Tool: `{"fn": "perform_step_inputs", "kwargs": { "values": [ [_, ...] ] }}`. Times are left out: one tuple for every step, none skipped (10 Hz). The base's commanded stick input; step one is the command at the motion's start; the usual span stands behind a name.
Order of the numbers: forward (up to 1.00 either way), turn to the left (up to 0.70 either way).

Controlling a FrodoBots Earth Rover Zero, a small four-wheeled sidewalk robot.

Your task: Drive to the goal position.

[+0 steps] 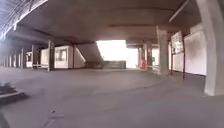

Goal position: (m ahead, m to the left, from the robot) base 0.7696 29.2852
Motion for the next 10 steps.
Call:
{"fn": "perform_step_inputs", "kwargs": {
  "values": [
    [0.7,0.35],
    [0.7,0.35],
    [0.7,0.35],
    [0.7,0.35],
    [0.7,0.35],
    [0.7,0.35],
    [0.7,0.35],
    [0.7,0.35],
    [0.7,0.35],
    [0.7,0.3]
  ]
}}
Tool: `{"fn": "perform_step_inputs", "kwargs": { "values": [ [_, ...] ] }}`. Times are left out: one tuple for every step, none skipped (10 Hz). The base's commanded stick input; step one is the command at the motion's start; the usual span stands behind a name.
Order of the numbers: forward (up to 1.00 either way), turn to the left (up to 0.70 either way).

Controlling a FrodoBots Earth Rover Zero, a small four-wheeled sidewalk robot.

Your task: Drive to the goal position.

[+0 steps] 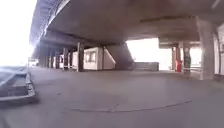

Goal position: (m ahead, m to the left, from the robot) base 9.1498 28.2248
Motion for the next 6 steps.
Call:
{"fn": "perform_step_inputs", "kwargs": {
  "values": [
    [0.7,0.15],
    [0.7,0.01],
    [0.7,0.0],
    [0.7,0.0],
    [0.7,0.0],
    [0.7,0.0]
  ]
}}
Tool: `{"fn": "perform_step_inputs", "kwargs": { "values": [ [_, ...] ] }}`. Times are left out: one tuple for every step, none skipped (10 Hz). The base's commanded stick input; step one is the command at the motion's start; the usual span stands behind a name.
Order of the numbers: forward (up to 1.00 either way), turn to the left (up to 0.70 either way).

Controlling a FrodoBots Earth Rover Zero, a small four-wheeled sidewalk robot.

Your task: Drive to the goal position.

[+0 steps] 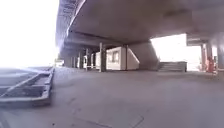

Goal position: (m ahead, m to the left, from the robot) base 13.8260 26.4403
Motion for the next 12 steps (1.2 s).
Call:
{"fn": "perform_step_inputs", "kwargs": {
  "values": [
    [0.7,0.0],
    [0.7,0.0],
    [0.7,0.07],
    [0.7,0.22],
    [0.7,0.35],
    [0.7,0.35],
    [0.7,0.35],
    [0.7,0.27],
    [0.7,0.18],
    [0.7,0.11],
    [0.7,0.04],
    [0.7,0.0]
  ]
}}
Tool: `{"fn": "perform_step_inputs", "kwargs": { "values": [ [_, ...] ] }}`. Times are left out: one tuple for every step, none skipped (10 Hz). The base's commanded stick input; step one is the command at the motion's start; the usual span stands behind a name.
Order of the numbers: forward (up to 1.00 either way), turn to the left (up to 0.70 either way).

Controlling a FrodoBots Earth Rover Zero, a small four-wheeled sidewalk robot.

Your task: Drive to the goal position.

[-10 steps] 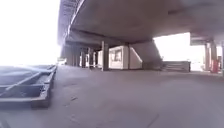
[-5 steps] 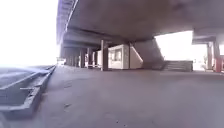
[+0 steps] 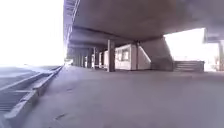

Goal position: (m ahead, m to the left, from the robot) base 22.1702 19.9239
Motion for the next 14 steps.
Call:
{"fn": "perform_step_inputs", "kwargs": {
  "values": [
    [0.7,0.0],
    [0.7,0.0],
    [0.7,0.0],
    [0.7,0.0],
    [0.7,0.0],
    [0.7,0.0],
    [0.7,0.0],
    [0.7,0.0],
    [0.7,0.0],
    [0.7,0.0],
    [0.7,0.0],
    [0.7,0.0],
    [0.7,0.0],
    [0.7,0.0]
  ]
}}
